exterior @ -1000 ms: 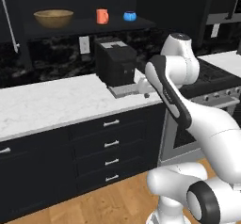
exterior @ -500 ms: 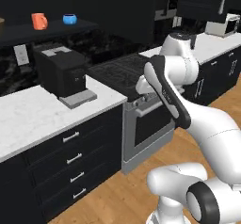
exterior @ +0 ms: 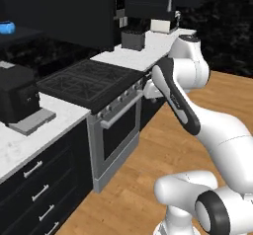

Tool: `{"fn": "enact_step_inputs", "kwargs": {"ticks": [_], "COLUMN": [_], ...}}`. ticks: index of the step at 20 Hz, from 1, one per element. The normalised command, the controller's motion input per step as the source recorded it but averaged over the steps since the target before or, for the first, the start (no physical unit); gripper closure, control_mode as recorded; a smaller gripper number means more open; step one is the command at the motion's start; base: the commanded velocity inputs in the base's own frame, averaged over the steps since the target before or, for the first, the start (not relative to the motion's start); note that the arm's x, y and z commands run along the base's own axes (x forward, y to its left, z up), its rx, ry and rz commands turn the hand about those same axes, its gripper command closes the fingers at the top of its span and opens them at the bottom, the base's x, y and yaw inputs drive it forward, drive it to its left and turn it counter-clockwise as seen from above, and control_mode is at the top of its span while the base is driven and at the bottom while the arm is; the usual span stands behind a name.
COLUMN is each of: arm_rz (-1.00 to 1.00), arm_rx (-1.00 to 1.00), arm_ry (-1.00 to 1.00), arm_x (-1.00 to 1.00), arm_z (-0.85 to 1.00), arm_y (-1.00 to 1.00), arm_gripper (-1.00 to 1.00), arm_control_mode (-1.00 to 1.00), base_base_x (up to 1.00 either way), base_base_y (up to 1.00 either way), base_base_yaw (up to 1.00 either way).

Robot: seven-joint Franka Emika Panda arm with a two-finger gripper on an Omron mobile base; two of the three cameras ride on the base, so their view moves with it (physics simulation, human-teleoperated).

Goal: Gather all objects into one cabinet and sort the glasses and bowls to opposite sides.

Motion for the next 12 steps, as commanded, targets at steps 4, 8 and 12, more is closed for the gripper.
{"fn": "enact_step_inputs", "kwargs": {"ticks": [4, 8, 12], "arm_rz": [0.00, 0.00, 0.00], "arm_rx": [0.00, 0.00, 0.00], "arm_ry": [0.00, 0.00, 0.00], "arm_x": [0.00, 0.00, 0.00], "arm_z": [0.00, 0.00, 0.00], "arm_y": [0.00, 0.00, 0.00], "arm_gripper": [-1.00, -1.00, -1.00], "arm_control_mode": [1.00, 1.00, 1.00], "base_base_x": [0.00, 0.04, 0.38], "base_base_y": [-0.15, -0.08, -0.50], "base_base_yaw": [-0.44, -0.42, -0.58]}}
